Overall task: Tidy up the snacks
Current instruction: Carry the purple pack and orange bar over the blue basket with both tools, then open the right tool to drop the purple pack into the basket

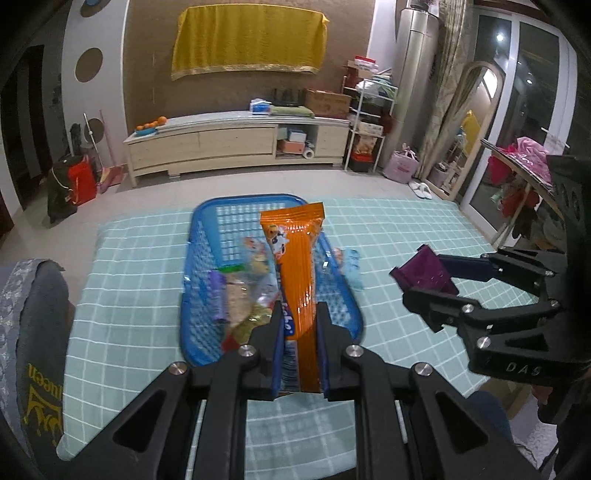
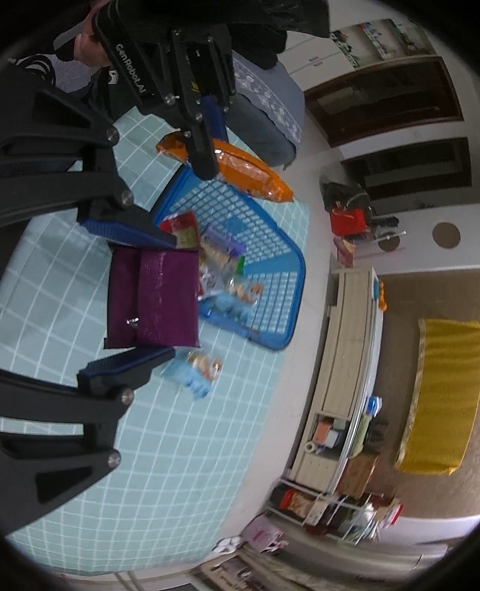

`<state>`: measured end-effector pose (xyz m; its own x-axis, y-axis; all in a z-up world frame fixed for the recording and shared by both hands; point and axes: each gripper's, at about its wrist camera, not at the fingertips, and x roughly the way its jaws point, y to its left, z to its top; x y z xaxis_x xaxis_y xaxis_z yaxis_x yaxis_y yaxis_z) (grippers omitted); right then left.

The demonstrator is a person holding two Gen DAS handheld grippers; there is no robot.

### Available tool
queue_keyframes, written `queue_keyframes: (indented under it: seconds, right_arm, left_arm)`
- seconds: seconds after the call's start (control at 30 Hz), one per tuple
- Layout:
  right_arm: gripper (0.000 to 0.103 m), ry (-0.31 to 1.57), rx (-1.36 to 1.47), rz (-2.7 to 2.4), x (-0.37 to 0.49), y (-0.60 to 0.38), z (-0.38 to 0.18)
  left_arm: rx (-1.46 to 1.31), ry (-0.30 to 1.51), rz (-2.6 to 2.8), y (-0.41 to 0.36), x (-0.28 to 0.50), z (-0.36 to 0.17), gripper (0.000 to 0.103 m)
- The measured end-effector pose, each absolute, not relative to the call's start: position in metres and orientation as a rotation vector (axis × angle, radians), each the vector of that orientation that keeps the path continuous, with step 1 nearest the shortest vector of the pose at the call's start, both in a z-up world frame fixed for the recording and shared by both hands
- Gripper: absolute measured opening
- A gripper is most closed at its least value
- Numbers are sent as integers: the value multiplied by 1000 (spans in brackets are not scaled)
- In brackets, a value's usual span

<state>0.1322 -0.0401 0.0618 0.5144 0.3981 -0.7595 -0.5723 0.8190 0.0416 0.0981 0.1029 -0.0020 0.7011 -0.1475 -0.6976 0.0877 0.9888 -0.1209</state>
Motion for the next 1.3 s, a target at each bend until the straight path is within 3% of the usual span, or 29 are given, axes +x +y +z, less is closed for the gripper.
queue_keyframes:
  seconds: [1.03,1.17,1.3]
  right_arm:
    - [60,950,-320,613,168,18,20]
    - [65,951,-323,619,170,17,18]
    - [87,971,-294,622,172,14,15]
  left_arm:
    - [-147,829,-100,134,112,-34,14]
    - [-148,828,-99,136,111,-35,14]
    - [-146,831,-101,135,111,-35,14]
